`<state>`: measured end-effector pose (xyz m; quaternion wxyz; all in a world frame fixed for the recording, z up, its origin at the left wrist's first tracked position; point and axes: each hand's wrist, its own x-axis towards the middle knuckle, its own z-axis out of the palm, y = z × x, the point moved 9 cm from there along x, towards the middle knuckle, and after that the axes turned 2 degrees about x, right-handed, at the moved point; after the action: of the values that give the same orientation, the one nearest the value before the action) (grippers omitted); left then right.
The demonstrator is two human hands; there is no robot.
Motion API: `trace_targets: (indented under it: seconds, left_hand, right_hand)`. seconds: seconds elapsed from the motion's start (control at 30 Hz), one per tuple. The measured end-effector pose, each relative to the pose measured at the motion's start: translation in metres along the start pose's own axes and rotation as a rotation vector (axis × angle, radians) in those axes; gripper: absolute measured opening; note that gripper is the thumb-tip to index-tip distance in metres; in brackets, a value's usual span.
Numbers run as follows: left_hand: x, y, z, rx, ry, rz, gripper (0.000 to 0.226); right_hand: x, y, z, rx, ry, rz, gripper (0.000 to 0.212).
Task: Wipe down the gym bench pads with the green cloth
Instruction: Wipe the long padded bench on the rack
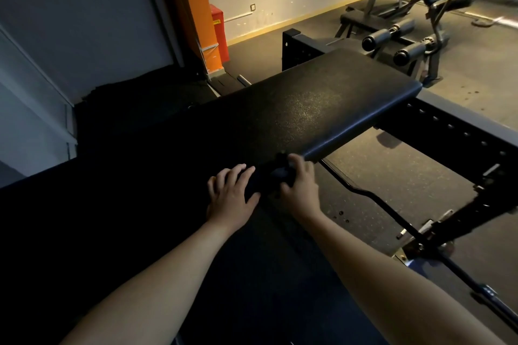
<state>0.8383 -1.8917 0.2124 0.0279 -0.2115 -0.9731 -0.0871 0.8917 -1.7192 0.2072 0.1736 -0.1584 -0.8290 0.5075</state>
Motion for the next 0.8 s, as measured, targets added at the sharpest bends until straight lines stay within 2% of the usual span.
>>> trace_targets:
  seconds: [0.07, 0.13, 0.2, 0.33, 0.5, 0.8]
  left_hand:
    - [0.0, 0.001, -0.001, 0.021, 0.007, -0.012, 0.071]
    - [0.0, 0.003, -0.001, 0.03, 0.007, -0.021, 0.075]
    - [0.001, 0.005, -0.001, 0.038, 0.013, -0.011, 0.079]
    - [0.009, 0.009, 0.0, 0.035, -0.008, 0.017, 0.081]
    - [0.028, 0.034, 0.0, -0.01, -0.08, 0.125, 0.089]
    - [0.049, 0.061, 0.009, 0.002, -0.073, 0.113, 0.105]
  right_hand:
    - [-0.016, -0.01, 0.027, -0.093, -0.132, -0.087, 0.053]
    - [-0.024, -0.012, 0.038, -0.152, -0.169, -0.132, 0.053]
    - [-0.025, -0.012, 0.039, -0.199, -0.207, -0.173, 0.058]
    - [-0.028, -0.017, 0.045, -0.457, -0.33, -0.293, 0.071]
    - [-0.011, -0.023, 0.042, -0.585, -0.296, -0.436, 0.068]
    - [0.023, 0.0, 0.017, -0.591, -0.316, -0.495, 0.062]
